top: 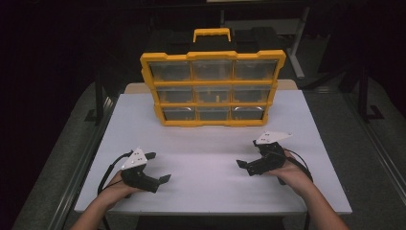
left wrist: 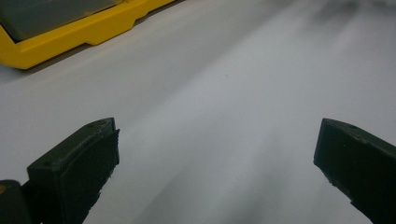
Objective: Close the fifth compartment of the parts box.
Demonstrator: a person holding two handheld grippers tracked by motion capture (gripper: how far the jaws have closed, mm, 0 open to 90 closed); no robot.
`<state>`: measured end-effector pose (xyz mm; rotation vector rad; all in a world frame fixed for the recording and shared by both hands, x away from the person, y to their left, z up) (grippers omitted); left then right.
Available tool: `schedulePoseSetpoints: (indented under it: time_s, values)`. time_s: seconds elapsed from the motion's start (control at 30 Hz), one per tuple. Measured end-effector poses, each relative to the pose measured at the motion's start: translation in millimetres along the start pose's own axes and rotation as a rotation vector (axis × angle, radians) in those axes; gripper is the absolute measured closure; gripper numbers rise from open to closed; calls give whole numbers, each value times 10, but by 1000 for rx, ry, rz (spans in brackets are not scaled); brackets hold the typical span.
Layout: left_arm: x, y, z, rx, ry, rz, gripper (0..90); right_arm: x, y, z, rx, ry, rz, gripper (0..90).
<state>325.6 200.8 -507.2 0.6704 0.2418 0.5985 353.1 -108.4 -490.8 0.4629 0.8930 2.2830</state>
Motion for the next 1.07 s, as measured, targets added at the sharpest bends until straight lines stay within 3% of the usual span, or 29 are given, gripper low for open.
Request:
schedulePoseSetpoints:
  time_s: [0.57, 1.07]
  values:
    - [1, 5, 1, 0, -1, 1, 0, -36, 120, -207, -31, -19, -24, 3]
    - [20, 1, -9, 4, 1, 8, 0, -76, 225, -430, -25, -45, -43, 3]
Point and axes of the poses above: each handheld gripper's, and its own axes: y roughly backward along the jaws, z roughly out of its top, x roughly to its left, the point moved 9 cm from there along -y, roughly forward along the jaws, and after that the axes turned 8 degrees about x, right-handed, at the moved point
